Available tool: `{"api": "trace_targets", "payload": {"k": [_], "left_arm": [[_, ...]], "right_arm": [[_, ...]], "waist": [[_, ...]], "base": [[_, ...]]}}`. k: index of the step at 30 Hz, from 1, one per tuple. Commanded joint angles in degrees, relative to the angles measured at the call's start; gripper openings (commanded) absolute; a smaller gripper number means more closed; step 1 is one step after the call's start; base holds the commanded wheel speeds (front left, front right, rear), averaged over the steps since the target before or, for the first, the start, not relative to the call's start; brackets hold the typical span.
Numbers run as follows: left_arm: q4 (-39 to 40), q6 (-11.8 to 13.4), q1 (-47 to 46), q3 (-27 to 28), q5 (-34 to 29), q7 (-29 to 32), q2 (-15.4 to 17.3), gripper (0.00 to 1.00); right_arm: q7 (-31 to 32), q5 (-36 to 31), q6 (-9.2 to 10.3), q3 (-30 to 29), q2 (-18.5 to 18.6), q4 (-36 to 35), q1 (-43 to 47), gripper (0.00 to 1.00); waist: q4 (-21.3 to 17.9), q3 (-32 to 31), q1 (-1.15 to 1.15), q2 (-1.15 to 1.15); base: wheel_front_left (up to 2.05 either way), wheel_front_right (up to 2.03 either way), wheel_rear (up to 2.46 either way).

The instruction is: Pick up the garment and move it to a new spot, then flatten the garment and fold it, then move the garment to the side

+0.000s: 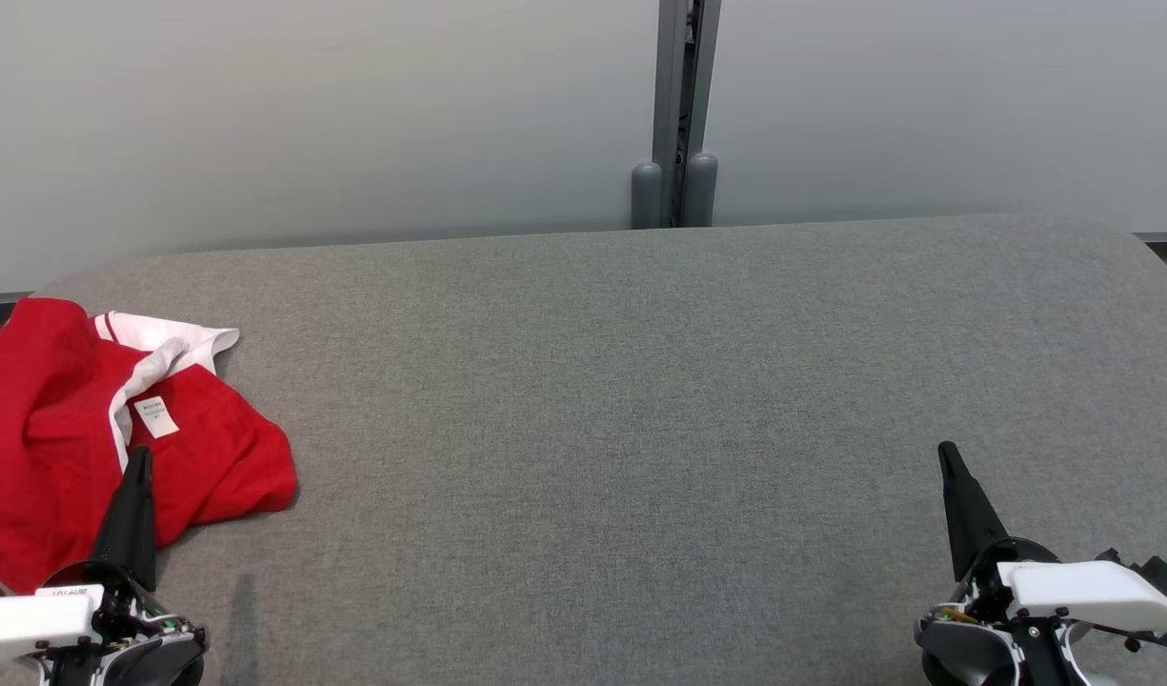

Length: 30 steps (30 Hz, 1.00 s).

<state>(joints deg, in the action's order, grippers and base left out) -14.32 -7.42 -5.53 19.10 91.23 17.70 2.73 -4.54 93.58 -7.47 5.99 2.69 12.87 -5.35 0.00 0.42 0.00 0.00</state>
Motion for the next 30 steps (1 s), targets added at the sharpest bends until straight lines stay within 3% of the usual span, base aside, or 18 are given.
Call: {"api": "trace_targets", "payload": {"k": [1, 30], "left_arm": [[0.2, -0.1, -0.9, 0.1, -0.1, 0.2, 0.3, 0.0], [0.2, -0.1, -0.9, 0.1, -0.1, 0.2, 0.3, 0.0]], "right_arm": [[0.2, 0.1, -0.05, -0.1, 0.3, 0.0, -0.4, 0.0], [0.2, 0.1, -0.05, -0.1, 0.3, 0.0, -0.4, 0.0]], "waist": [[0.0, 0.0, 0.0, 0.0], [0.0, 0.0, 0.0, 0.0]], "base": [[0.0, 0.0, 0.0], [0.0, 0.0, 0.0]]}}
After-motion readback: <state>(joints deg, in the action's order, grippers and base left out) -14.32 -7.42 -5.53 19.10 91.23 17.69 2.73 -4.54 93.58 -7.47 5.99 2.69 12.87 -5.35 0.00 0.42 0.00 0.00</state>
